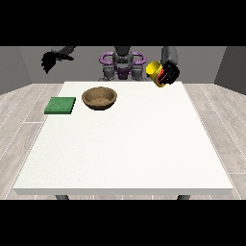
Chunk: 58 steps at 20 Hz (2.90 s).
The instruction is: Pick the cup and pour the ball into the bowl, then pick the bowl and place it on the pad
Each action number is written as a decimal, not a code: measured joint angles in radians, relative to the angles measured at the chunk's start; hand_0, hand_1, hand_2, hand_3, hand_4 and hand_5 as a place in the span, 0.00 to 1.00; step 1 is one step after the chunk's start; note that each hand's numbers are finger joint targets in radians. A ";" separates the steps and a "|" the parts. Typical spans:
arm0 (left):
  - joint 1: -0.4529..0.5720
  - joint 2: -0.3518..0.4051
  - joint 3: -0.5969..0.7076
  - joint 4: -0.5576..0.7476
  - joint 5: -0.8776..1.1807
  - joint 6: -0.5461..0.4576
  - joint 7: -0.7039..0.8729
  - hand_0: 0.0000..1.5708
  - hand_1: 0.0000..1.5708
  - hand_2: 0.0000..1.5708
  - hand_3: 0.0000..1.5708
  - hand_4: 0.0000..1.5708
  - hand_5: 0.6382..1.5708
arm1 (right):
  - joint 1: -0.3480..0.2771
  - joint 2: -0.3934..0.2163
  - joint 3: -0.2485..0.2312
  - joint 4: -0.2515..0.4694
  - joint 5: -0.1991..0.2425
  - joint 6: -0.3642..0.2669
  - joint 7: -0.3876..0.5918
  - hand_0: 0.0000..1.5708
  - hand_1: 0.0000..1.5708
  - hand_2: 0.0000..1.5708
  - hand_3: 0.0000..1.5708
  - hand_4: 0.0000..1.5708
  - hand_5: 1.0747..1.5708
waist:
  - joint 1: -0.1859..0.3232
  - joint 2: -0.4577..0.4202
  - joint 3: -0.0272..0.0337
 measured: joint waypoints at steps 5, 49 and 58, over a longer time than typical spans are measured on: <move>-0.060 -0.010 -0.032 -0.012 -0.093 0.023 0.123 0.95 0.95 1.00 1.00 0.96 0.67 | -0.003 -0.016 -0.006 0.026 -0.008 0.040 -0.035 0.00 0.00 0.00 0.00 0.00 1.00 | -0.021 0.019 -0.0012; -0.227 -0.258 -0.264 -0.063 -0.648 -0.085 0.632 0.36 0.36 0.00 0.00 0.57 0.93 | -0.027 0.007 -0.018 0.146 -0.018 0.011 -0.003 0.00 0.00 0.00 0.00 0.23 0.99 | 0.064 -0.038 -0.0143; 0.020 -0.300 -0.046 -0.316 0.006 0.017 0.390 0.00 0.00 0.00 0.00 0.00 0.99 | -0.091 0.111 0.035 0.090 0.015 -0.085 -0.008 0.00 0.00 0.00 0.00 0.13 1.00 | 0.066 0.088 -0.0196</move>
